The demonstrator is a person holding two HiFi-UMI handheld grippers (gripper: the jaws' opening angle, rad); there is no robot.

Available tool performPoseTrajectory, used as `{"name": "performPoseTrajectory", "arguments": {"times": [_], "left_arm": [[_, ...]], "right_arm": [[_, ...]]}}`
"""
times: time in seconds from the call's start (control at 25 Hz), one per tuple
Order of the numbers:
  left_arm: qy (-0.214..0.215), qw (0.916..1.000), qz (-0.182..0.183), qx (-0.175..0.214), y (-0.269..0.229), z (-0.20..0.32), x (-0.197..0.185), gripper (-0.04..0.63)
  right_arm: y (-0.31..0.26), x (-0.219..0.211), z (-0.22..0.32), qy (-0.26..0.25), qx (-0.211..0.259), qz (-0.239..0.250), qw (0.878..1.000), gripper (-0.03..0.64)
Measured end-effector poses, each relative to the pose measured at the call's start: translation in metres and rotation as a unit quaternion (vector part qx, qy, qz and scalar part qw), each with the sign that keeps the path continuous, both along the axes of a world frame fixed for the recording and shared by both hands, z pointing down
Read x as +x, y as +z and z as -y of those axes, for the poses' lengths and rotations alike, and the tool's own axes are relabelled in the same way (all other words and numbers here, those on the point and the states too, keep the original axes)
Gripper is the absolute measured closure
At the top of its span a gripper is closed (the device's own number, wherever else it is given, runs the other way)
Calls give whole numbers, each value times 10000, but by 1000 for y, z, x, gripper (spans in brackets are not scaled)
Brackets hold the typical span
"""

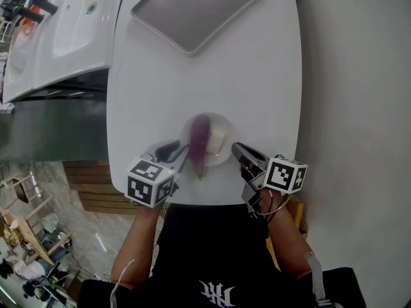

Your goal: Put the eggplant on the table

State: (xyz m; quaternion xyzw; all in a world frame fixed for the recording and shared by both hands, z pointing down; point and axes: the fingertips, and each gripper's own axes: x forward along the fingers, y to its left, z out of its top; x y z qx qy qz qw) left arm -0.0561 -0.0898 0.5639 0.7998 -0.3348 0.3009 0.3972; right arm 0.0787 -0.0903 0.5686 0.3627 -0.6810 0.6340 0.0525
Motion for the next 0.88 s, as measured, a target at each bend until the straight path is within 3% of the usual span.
{"name": "performPoseTrajectory", "arguments": {"times": [0.56,0.72,0.88], "left_arm": [[575,9949,812,139,13,-7,-1,515],[747,9916,1022,250,11,-6,0,515],[989,9854,1336,375,13,-6,1,515]], "right_arm": [[7,0,-6,-35,-56,-269,9996,598],[5,0,-4,-226,110,-591,9979,598],[10,-1,-3,-643,410,-1210,9897,597]]}}
